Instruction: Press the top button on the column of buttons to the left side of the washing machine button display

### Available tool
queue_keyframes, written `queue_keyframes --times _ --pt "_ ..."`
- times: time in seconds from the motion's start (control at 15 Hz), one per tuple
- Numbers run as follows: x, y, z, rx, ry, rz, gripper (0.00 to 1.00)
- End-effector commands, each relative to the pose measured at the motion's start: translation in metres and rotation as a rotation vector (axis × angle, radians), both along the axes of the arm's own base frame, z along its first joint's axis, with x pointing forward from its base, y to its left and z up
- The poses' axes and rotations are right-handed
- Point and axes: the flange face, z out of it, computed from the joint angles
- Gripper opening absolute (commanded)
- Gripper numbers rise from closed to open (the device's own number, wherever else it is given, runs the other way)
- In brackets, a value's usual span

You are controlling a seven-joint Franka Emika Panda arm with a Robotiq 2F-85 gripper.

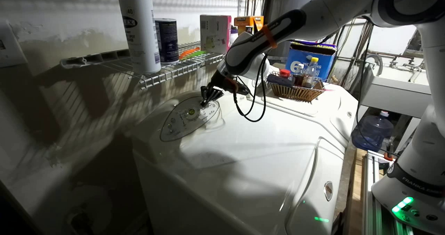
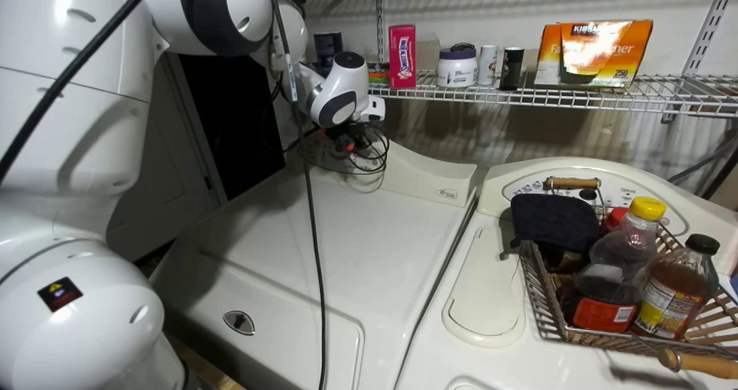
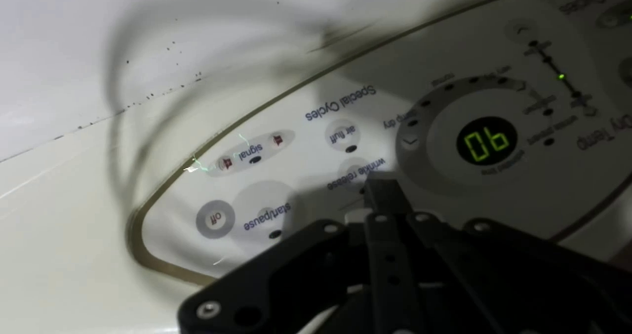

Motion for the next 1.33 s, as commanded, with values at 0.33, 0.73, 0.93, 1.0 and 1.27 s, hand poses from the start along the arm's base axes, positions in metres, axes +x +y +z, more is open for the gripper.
queue_keyframes --times 0.33,0.73,0.93,1.0,1.27 --pt "-0.005 0.002 0.013 -0.068 0.092 -0.038 0.0" --pt "-0.08 0.015 0.041 -0.102 0.463 -0.063 0.47" --pt "-0.119 0.037 0.075 -0.188 0.568 -0.162 0.67" --pt "-0.131 0.047 0.087 -0.215 0.589 -0.197 0.73" --pt "-0.174 0.079 0.135 -0.324 0.57 -0.301 0.99"
